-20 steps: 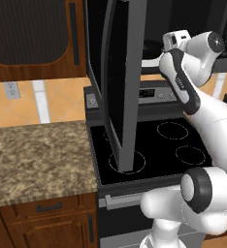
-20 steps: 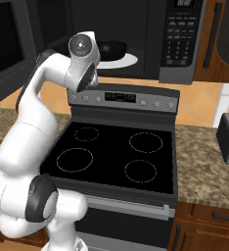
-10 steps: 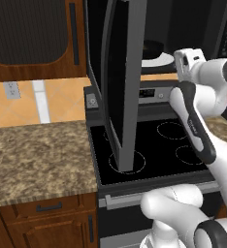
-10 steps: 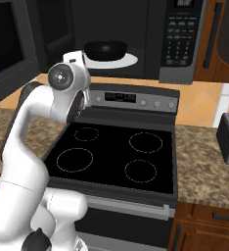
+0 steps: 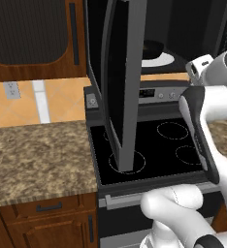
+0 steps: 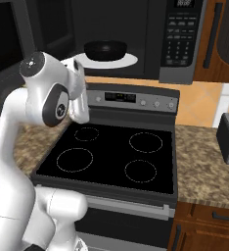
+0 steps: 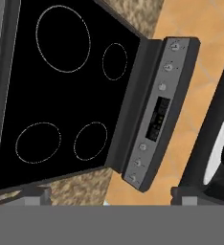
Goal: Open the microwave, place the bowl with waffle inside the microwave, then close the microwave door and turn it on.
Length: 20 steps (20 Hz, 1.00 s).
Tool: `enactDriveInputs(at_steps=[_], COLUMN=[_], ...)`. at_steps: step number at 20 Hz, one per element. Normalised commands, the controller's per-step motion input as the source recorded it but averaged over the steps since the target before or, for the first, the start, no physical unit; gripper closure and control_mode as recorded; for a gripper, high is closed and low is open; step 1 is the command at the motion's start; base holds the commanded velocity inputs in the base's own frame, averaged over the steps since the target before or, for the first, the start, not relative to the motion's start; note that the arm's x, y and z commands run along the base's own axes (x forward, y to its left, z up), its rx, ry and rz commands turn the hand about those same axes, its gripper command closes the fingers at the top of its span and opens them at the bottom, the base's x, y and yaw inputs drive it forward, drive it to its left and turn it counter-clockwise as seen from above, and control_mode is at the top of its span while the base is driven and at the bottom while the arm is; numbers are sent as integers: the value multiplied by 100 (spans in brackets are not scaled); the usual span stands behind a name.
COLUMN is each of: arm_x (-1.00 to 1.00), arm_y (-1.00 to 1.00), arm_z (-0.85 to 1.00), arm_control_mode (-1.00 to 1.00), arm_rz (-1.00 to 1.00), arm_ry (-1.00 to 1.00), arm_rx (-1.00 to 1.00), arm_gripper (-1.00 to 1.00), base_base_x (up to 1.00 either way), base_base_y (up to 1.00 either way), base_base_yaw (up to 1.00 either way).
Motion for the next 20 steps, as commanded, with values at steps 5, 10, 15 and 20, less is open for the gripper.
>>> enactDriveInputs(at_steps=[5, 10, 15, 20], arm_x=[-10, 0, 0, 3], arm_y=[-42, -36, -2, 21], arm_z=[-58, -54, -41, -38], arm_control_mode=[-100, -100, -100, -100], arm_rz=[-25, -24, -16, -2], arm_ry=[1, 0, -3, -7], arm_rx=[-22, -21, -6, 4], arm_gripper=[-100, -100, -100, -100], base_base_x=[0, 0, 0, 0], base_base_y=[0, 0, 0, 0], base_base_yaw=[0, 0, 0, 0])
